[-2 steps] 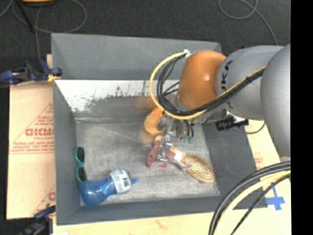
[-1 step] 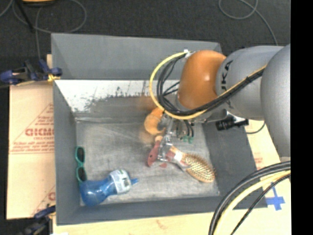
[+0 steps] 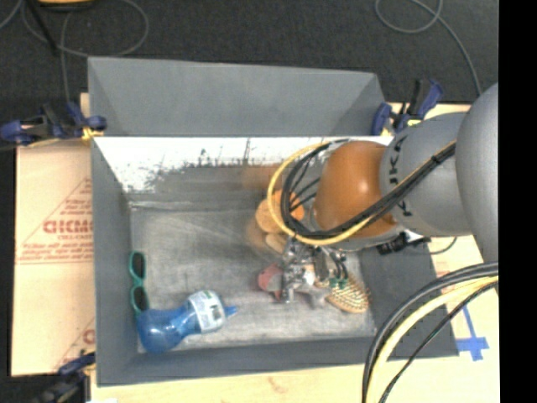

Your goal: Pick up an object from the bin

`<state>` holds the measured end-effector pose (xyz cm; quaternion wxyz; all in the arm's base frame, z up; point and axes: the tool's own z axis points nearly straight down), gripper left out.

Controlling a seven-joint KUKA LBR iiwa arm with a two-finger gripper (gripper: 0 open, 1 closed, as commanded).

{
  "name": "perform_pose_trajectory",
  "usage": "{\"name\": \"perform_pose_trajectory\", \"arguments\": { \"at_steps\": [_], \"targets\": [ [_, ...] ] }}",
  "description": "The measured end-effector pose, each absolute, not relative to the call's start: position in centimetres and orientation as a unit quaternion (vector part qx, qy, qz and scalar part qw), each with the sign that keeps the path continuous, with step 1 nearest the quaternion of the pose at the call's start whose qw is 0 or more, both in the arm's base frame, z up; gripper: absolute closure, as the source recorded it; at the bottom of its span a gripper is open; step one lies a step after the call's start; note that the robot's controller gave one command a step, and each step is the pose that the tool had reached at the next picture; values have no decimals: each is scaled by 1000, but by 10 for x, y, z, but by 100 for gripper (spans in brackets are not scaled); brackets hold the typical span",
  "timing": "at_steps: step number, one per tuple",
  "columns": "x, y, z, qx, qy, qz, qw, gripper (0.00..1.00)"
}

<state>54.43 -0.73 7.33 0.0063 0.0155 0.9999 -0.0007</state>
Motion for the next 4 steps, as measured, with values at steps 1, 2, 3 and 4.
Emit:
{"name": "perform_pose_trajectory", "arguments": {
  "at_steps": [1, 2, 3, 4],
  "targets": [
    [544, -7, 73, 16, 1000, -1, 6, 100],
    [540, -6, 125, 27, 1000, 1, -2, 100],
    [539, -5, 171, 32, 1000, 1, 2, 100],
    [536, -3, 216, 26, 1000, 0, -2, 100]
  ]
}}
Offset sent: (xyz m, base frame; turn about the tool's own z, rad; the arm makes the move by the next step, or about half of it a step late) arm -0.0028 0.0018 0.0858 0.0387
